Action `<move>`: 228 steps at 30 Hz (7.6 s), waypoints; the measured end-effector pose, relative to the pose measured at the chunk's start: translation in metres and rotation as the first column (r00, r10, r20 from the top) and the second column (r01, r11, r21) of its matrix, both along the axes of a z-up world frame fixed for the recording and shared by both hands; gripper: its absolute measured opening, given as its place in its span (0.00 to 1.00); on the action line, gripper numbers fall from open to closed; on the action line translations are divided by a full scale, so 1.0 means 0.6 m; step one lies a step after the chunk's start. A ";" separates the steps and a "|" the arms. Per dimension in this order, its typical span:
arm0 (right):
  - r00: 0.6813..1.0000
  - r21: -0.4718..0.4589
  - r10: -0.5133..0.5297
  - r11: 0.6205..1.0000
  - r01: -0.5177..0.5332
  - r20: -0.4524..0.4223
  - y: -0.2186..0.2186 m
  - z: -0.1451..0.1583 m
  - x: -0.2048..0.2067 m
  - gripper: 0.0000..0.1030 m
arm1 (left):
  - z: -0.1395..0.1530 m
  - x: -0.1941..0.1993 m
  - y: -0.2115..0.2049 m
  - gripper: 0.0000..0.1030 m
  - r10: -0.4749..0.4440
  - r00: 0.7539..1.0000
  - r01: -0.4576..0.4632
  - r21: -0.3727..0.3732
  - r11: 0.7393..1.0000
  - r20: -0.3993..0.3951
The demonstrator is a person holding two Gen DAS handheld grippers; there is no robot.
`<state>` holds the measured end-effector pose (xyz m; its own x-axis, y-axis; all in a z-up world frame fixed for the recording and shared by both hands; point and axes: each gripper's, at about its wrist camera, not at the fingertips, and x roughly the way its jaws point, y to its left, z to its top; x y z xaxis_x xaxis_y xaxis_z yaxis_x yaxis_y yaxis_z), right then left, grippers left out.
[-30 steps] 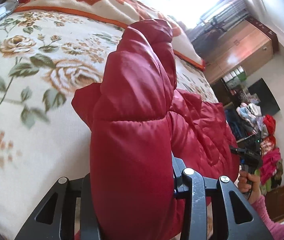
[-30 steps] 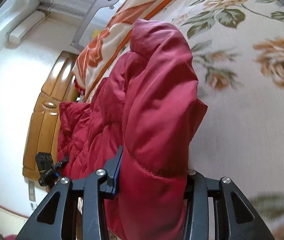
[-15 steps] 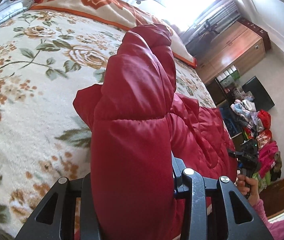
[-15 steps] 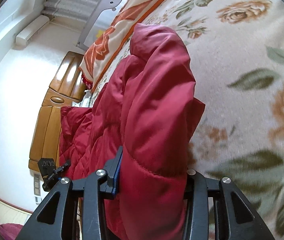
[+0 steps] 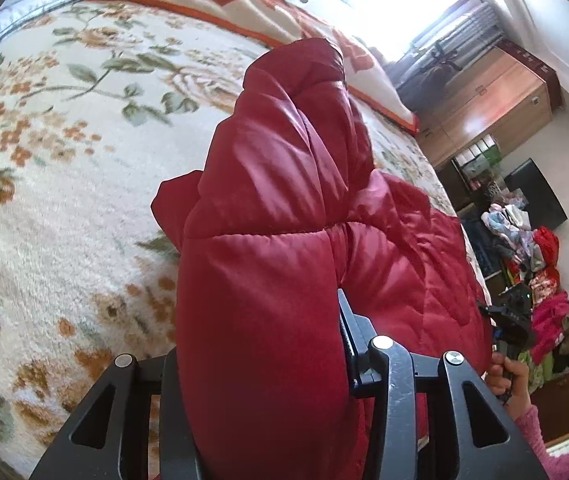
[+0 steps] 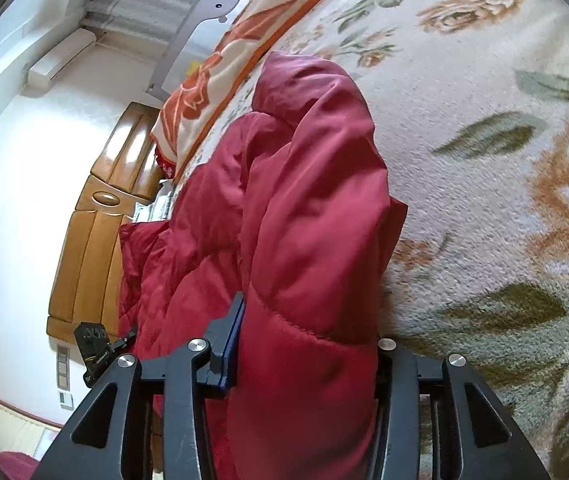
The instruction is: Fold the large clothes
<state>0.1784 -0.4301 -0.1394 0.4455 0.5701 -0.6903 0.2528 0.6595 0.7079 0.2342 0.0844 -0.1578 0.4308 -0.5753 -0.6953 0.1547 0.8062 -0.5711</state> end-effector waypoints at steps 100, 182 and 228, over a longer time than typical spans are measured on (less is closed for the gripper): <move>0.992 -0.538 0.028 0.838 -0.091 -0.124 0.136 -0.005 0.157 0.74 | -0.020 0.235 -0.152 0.86 0.228 0.957 -0.132 0.428 0.894 -0.181; 0.976 -0.637 0.217 0.747 -0.190 -0.036 0.262 0.056 -0.017 0.85 | 0.098 -0.098 -0.220 0.94 -0.018 0.999 -0.002 0.539 0.842 0.032; 0.986 -0.598 0.129 0.784 -0.166 -0.104 0.196 0.033 0.090 0.85 | 0.052 0.073 -0.221 0.97 0.065 0.997 -0.033 0.527 0.849 -0.043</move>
<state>0.2322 -0.3125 -0.1198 0.3415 0.0857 -0.9360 0.1432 0.9795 0.1419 0.2782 -0.0480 -0.1266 0.3992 -0.0957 -0.9119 0.0870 0.9940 -0.0662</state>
